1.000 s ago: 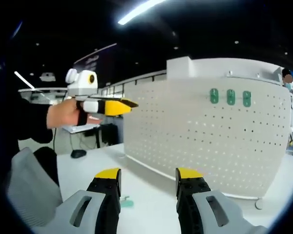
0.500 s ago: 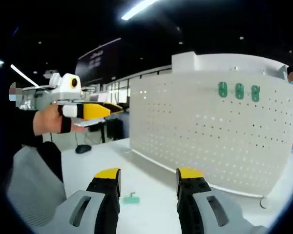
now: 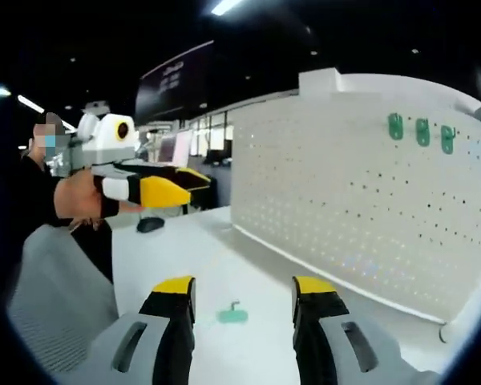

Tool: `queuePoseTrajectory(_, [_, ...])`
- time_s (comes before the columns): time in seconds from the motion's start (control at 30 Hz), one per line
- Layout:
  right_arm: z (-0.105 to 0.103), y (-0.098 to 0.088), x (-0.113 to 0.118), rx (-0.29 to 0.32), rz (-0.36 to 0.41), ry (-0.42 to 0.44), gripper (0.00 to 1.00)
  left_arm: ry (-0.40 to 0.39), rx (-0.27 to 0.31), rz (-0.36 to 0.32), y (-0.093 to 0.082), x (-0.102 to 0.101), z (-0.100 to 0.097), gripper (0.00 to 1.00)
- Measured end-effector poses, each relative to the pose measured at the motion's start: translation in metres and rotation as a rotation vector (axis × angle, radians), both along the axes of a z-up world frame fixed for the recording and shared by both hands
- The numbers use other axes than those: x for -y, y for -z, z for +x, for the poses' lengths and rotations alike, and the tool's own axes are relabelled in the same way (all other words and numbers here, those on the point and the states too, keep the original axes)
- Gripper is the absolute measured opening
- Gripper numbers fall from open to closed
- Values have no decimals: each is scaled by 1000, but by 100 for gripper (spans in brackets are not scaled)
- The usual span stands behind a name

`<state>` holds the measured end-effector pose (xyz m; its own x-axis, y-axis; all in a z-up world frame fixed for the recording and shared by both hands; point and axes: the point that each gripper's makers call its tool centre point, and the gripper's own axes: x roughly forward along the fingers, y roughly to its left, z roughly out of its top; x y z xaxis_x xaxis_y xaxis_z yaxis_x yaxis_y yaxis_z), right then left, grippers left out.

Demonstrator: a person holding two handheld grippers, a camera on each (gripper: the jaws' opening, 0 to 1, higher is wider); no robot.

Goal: Insert the hook assembly into the mounting plate slot until the hook locks in place.

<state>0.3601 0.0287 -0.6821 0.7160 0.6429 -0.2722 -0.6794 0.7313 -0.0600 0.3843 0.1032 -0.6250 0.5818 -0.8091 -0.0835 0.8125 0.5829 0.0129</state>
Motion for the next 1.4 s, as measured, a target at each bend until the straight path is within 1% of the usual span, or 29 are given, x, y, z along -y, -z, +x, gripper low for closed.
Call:
queuePoseTrajectory(0.17, [6, 14, -13, -26, -32, -31, 48, 13, -4, 17, 5, 3, -2, 38])
queuePoseTrajectory(0.23, [6, 24, -20, -65, -43, -49, 49, 18, -6, 21, 6, 5, -3, 38])
queuePoseTrajectory(0.3, [8, 28, -26, -55, -63, -59, 49, 20, -5, 20, 6, 5, -4, 37])
queuePoseTrajectory(0.4, [12, 40, -35, -73, -83, -72, 49, 20, -6, 28, 7, 4, -4, 37])
queuePoseTrajectory(0.43, [12, 42, -36, -74, -90, -73, 49, 19, -9, 27, 8, 3, -3, 37])
queuePoseTrajectory(0.5, [14, 57, -37, -107, -121, -83, 49, 19, -10, 23, 8, 3, -3, 37])
queuePoseTrajectory(0.6, [17, 72, -37, -156, -121, -77, 50, 18, -9, 25, 8, 3, -3, 36])
queuePoseTrajectory(0.63, [18, 76, -37, -167, -121, -77, 50, 18, -9, 24, 8, 3, -3, 36])
queuePoseTrajectory(0.73, [25, 91, -37, -181, -154, -69, 50, 16, -11, 27, 9, 2, -2, 36])
queuePoseTrajectory(0.77, [27, 94, -37, -187, -152, -63, 50, 15, -12, 26, 9, 2, -2, 36])
queuePoseTrajectory(0.8, [28, 101, -37, -218, -147, -58, 51, 16, -13, 26, 9, 2, -2, 36])
queuePoseTrajectory(0.83, [28, 106, -37, -232, -147, -57, 51, 16, -13, 27, 9, 2, -2, 36])
queuePoseTrajectory(0.97, [31, 125, -41, -268, -170, -58, 50, 23, -17, 37, 12, 4, -4, 35])
queuePoseTrajectory(1.07, [33, 128, -45, -276, -166, -51, 50, 26, -20, 40, 13, 4, -4, 35])
queuePoseTrajectory(1.17, [40, 126, -45, -260, -157, -24, 50, 27, -22, 44, 14, 4, -4, 35])
queuePoseTrajectory(1.27, [45, 128, -45, -282, -124, 1, 49, 26, -23, 47, 15, 4, -4, 34])
queuePoseTrajectory(1.3, [45, 131, -45, -293, -123, 4, 48, 26, -23, 48, 15, 4, -4, 34])
queuePoseTrajectory(1.4, [45, 135, -46, -297, -132, 9, 46, 25, -23, 50, 16, 3, -4, 34])
